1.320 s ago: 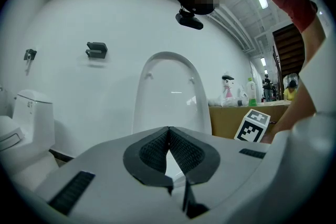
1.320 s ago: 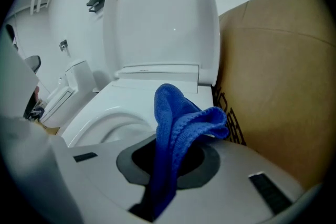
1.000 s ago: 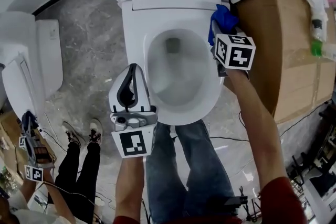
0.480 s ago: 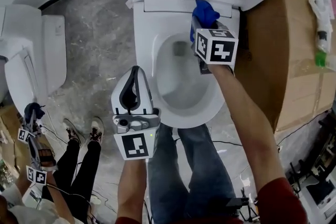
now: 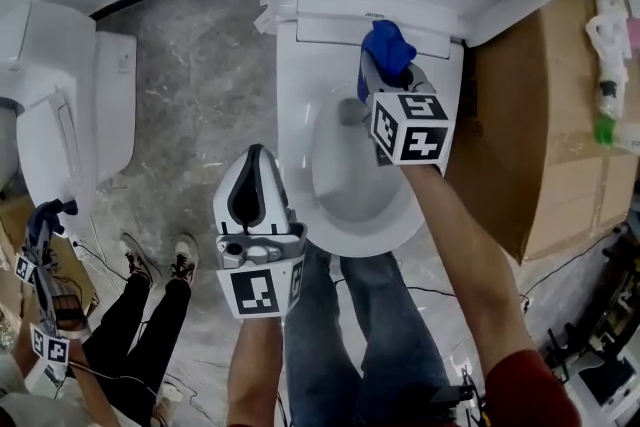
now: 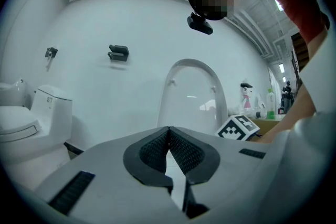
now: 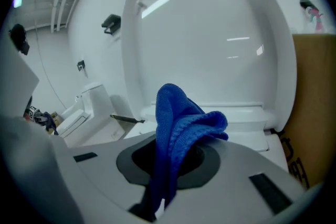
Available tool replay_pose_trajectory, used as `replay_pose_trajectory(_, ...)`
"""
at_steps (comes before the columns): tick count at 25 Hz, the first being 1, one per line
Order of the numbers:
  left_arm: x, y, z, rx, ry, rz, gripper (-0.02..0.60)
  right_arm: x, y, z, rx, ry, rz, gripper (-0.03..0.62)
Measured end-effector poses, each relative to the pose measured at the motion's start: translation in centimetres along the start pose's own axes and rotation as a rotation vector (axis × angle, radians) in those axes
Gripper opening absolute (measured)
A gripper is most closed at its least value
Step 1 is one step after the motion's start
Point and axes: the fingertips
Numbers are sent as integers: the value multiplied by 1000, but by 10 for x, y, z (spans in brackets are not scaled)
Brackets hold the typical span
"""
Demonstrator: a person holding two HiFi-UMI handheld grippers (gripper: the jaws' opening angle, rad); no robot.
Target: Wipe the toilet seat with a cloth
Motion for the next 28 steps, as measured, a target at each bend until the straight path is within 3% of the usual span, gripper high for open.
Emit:
replay_pose_trajectory(7, 54, 4, 21, 38, 30, -92, 17, 98, -43, -96, 44, 268, -99, 58)
replay_pose_trajectory(14, 163, 52, 33, -21, 73, -106, 17, 209, -82, -212, 69, 437, -145, 58)
replay_pose_trajectory(22, 312, 94, 23, -73, 119, -58, 17, 325, -121, -327, 73, 524, -163, 58)
replay_pose_trajectory(28, 385, 112, -7, -79, 152, -34, 17, 374, -140, -400, 59, 580, -181, 58)
Point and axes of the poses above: the fingertips, and each gripper's own axes: z forward along the fingers, y to its right, x out of its top, and after that the axes turned 10 degrees about y, right-handed
